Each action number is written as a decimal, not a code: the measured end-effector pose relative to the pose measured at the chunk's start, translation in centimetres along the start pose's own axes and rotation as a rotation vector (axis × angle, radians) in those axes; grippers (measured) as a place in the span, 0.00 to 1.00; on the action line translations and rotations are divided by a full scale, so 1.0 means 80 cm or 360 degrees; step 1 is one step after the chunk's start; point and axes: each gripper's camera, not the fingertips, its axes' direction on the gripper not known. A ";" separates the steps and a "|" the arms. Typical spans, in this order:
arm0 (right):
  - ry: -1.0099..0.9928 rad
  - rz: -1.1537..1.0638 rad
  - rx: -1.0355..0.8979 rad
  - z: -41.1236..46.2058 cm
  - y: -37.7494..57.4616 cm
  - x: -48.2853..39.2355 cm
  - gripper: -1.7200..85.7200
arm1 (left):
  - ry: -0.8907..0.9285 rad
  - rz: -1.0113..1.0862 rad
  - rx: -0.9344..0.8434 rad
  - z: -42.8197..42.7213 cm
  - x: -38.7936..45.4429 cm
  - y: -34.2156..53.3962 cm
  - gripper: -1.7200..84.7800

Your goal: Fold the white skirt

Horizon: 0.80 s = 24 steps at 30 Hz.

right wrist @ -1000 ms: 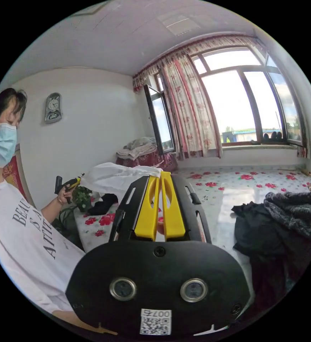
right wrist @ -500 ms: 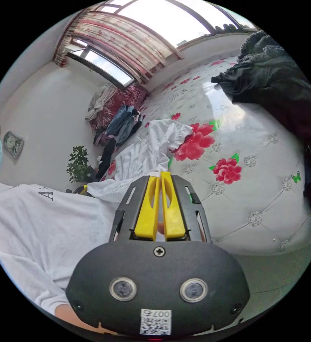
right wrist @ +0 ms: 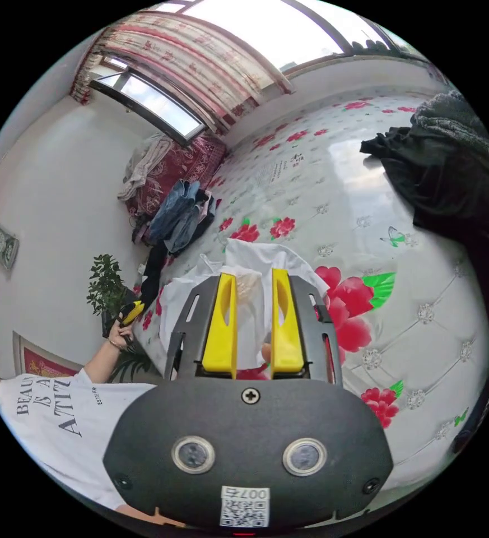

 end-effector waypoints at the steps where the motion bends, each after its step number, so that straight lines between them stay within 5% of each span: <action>1: 0.0007 0.0003 -0.0013 0.005 0.010 0.004 0.10 | 0.0002 0.0016 -0.0013 -0.001 -0.002 0.006 0.11; 6: -0.0001 0.0168 -0.0071 0.036 0.087 0.060 0.11 | 0.0009 -0.0010 -0.0221 0.011 -0.044 0.065 0.13; 12: 0.0006 0.0130 -0.0147 0.080 0.047 0.067 0.08 | 0.0024 0.0131 -0.0233 0.070 -0.016 0.030 0.15; 16: 0.0046 0.0081 -0.0283 0.111 0.006 0.050 0.04 | -0.0119 0.0160 -0.0361 0.122 0.013 -0.005 0.03; 24: -0.0317 -0.0501 0.0343 -0.077 -0.110 -0.083 0.02 | 0.0293 0.0773 0.0076 0.008 0.170 -0.098 0.01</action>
